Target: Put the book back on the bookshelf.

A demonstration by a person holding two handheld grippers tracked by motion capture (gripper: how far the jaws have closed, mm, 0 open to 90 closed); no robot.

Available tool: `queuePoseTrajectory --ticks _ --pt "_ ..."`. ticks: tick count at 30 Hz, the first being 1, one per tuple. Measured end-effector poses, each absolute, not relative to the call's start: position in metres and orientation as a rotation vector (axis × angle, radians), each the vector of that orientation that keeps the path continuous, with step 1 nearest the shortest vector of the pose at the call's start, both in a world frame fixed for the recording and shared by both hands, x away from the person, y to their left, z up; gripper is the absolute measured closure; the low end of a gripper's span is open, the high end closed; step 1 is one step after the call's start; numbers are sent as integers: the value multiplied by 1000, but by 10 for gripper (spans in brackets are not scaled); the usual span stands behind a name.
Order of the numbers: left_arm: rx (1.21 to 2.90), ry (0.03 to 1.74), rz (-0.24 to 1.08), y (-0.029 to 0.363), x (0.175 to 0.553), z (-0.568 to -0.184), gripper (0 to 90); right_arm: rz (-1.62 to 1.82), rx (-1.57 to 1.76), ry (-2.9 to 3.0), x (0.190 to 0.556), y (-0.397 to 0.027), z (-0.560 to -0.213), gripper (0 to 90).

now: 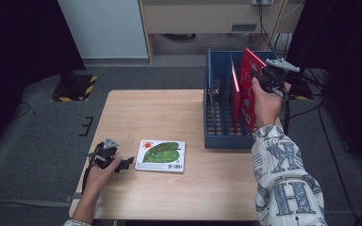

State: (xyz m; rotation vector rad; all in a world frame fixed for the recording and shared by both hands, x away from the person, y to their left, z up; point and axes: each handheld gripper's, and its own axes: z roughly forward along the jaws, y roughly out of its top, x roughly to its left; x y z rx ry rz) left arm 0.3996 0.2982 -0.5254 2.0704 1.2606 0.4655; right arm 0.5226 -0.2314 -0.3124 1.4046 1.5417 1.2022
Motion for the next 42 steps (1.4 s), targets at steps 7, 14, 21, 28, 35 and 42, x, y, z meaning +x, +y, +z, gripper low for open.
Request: queuePoseTrajectory --ticks 7,14,21,28,35,42 --pt "2083 1275 455 300 401 -528 54 1199 1396 1533 525 -229 -320 791" --pt "2075 1283 448 300 401 -529 54 1193 1399 1527 528 -227 -333 790" --pt "2081 1276 457 300 401 -528 56 1179 1392 1534 530 -225 -339 790" --pt "2080 1274 457 299 401 -528 56 1169 1393 1534 530 -223 -346 790" --pt "2080 1270 460 299 401 -528 57 1155 1404 1541 531 -222 -353 789" --pt "2082 1267 459 298 402 -528 60 1147 1404 1550 533 -220 -357 788"
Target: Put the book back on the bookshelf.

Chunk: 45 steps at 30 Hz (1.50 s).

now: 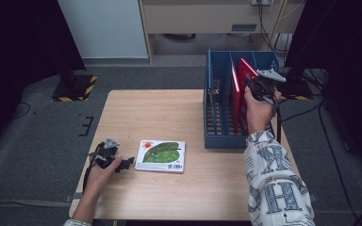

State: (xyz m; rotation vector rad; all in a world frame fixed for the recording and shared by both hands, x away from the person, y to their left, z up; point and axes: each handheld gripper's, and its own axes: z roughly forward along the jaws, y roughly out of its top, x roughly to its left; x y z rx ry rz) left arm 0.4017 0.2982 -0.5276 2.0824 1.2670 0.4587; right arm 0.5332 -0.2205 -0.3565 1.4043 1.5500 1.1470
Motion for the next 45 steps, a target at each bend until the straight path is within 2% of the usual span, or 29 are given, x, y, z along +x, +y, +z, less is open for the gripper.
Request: queuePoseTrajectory --ticks 9,45 --pt "2081 1268 456 298 402 -528 59 1149 1416 1543 533 -221 -370 786" --pt "2066 1271 450 298 400 -525 59 1050 1464 1704 507 -226 -359 757"
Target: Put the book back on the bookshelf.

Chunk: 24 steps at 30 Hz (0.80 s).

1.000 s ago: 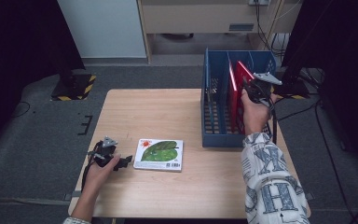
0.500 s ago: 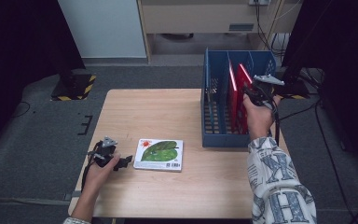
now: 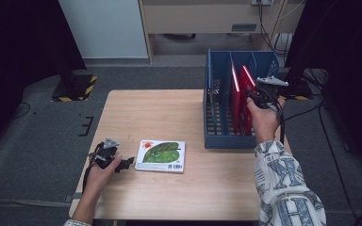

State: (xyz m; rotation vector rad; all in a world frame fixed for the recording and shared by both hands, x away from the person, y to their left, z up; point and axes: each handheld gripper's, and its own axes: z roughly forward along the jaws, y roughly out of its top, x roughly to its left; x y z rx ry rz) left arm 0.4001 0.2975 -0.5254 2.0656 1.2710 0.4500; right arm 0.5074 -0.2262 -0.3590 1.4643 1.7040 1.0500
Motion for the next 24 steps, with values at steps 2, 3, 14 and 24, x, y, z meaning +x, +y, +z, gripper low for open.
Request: queuePoseTrajectory --ticks 2,3,14,24 --pt "2065 1271 450 298 400 -525 59 1047 1462 1709 507 -226 -359 751" --pt "2064 1272 450 298 400 -525 59 1048 1463 1713 506 -226 -358 748" --pt "2062 1270 450 298 400 -525 58 1031 1457 1743 506 -225 -355 728" --pt "2060 1269 451 297 400 -524 58 1045 1453 1761 510 -225 -345 730"
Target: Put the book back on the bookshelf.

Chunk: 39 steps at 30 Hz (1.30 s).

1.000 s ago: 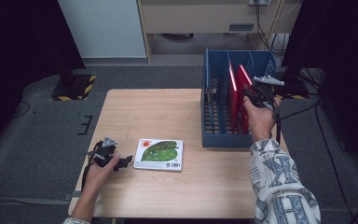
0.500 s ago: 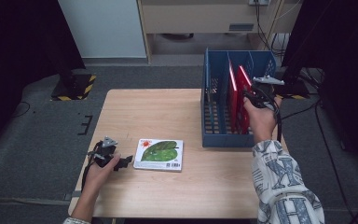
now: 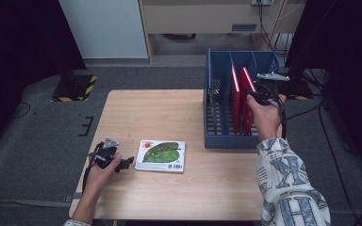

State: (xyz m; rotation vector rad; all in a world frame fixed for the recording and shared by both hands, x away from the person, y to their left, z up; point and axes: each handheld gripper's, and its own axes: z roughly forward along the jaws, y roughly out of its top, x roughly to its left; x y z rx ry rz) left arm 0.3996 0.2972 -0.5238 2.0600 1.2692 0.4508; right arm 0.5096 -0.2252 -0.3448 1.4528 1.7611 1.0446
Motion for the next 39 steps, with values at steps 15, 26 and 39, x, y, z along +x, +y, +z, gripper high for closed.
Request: queuePoseTrajectory --ticks 15,26,39 --pt "2060 1267 451 297 400 -524 59 1005 1458 1777 510 -222 -343 748" --pt "2059 1266 452 297 400 -523 60 990 1451 1779 510 -219 -343 767" --pt "2068 1262 452 297 400 -524 61 1000 1469 1703 510 -221 -343 788"
